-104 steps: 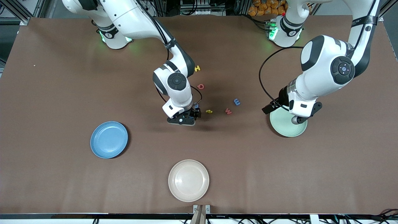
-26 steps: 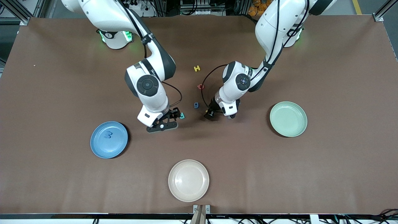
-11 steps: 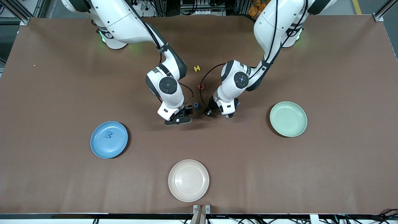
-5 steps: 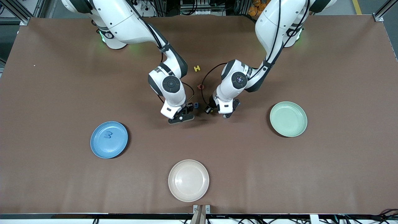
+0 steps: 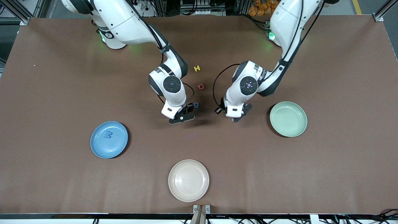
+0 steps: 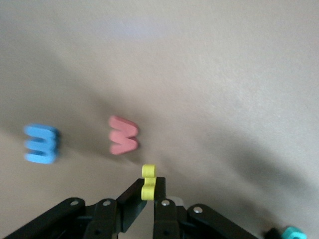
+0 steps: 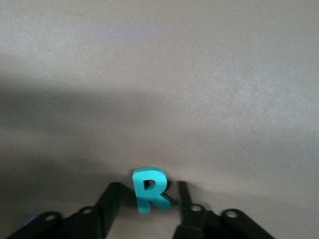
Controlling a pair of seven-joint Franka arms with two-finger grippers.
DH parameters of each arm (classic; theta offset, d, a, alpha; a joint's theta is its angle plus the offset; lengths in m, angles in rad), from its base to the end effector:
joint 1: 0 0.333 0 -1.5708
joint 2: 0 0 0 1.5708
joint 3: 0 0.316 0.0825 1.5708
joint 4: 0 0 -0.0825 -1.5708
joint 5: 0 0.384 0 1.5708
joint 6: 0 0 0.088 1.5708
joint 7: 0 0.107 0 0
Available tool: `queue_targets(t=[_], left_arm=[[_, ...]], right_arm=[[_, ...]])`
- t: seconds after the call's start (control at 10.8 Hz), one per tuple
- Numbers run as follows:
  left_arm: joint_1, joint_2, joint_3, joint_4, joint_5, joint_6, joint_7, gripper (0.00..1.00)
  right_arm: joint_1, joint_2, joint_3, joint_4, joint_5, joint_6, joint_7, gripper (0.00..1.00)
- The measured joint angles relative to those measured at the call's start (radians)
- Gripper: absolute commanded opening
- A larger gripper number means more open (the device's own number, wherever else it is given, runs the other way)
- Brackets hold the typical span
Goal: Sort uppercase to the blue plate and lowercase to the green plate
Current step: 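Place the 4 on the green plate while the right gripper carries the R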
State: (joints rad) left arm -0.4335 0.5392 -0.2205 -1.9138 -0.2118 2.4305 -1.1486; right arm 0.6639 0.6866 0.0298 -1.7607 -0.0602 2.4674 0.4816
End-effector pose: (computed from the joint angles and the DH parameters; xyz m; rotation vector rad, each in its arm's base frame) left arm 0.5015 -0.3777 0.2164 2.8102 1.0045 -0.3094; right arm 0.5110 0.4231 0.1777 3.1119 0.3939 0.0437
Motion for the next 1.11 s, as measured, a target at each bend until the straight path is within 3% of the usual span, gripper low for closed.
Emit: queue_targets(t=[0.19, 0.37, 0.46, 0.65, 0.93, 1.11], left_arm=[[0.061, -0.040, 0.002, -0.016, 0.050, -0.089, 0.100, 0.00], [0.149, -0.087, 0.003, -0.076, 0.076, -0.117, 0.248, 0.00], [0.190, -0.112, 0.004, -0.106, 0.077, -0.138, 0.321, 0.00], [0.264, -0.171, 0.004, -0.147, 0.121, -0.204, 0.426, 0.00], [0.349, -0.240, 0.005, -0.206, 0.159, -0.241, 0.557, 0.00], [0.408, -0.251, 0.005, -0.234, 0.194, -0.240, 0.639, 0.00]], right_arm=[[0.000, 0.000, 0.002, 0.002, -0.011, 0.008, -0.002, 0.26], [-0.003, 0.000, 0.000, 0.004, -0.020, 0.008, -0.002, 0.05], [-0.011, 0.000, -0.003, 0.007, -0.023, 0.008, -0.002, 0.00], [-0.052, -0.004, 0.003, 0.031, -0.024, 0.009, -0.002, 0.00], [-0.280, -0.065, 0.122, 0.063, -0.025, -0.115, -0.124, 0.00], [-0.446, -0.124, 0.159, 0.068, -0.026, -0.255, -0.284, 0.00]])
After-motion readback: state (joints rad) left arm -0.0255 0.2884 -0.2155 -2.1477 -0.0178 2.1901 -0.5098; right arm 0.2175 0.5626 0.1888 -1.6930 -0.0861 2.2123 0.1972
